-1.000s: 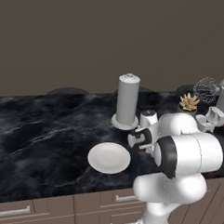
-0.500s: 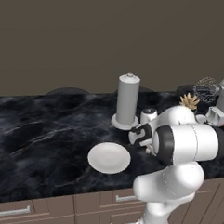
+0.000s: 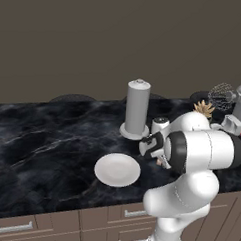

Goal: Add butter and sugar cubes to the stand mixer bowl and then turn on the stand mixer to begin making frosting.

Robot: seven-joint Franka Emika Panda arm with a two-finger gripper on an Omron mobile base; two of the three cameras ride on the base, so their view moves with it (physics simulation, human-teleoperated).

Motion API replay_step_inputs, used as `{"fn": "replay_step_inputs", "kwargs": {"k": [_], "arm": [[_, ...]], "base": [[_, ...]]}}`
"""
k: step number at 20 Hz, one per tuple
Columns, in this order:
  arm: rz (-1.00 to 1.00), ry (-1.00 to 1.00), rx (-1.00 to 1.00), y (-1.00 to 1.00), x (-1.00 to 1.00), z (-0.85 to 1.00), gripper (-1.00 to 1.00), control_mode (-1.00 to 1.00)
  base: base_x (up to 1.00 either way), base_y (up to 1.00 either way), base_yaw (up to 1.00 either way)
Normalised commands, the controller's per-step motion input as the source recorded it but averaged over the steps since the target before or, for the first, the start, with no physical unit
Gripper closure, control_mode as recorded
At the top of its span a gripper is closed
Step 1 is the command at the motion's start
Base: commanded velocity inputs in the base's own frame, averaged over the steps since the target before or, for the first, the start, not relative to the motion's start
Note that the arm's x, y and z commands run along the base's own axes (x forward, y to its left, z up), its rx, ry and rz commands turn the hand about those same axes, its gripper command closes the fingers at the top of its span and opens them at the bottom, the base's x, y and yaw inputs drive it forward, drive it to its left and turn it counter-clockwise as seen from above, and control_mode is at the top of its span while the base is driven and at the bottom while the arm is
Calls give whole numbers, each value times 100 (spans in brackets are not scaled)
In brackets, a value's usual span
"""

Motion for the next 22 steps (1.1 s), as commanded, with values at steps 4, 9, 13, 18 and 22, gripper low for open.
{"fn": "replay_step_inputs", "kwargs": {"k": [4, 9, 13, 18, 22], "arm": [[0, 0, 3, 0, 0, -8, -100, -100], [0, 0, 4, -1, -7, -6, -100, -100], [0, 0, 2, -1, -19, 0, -100, -100], [0, 0, 0, 0, -22, -2, -100, -100], [0, 0, 0, 0, -15, -7, -100, -100]], "base": [[0, 0, 0], [0, 0, 0], [0, 0, 0], [0, 0, 0], [0, 0, 0]]}}
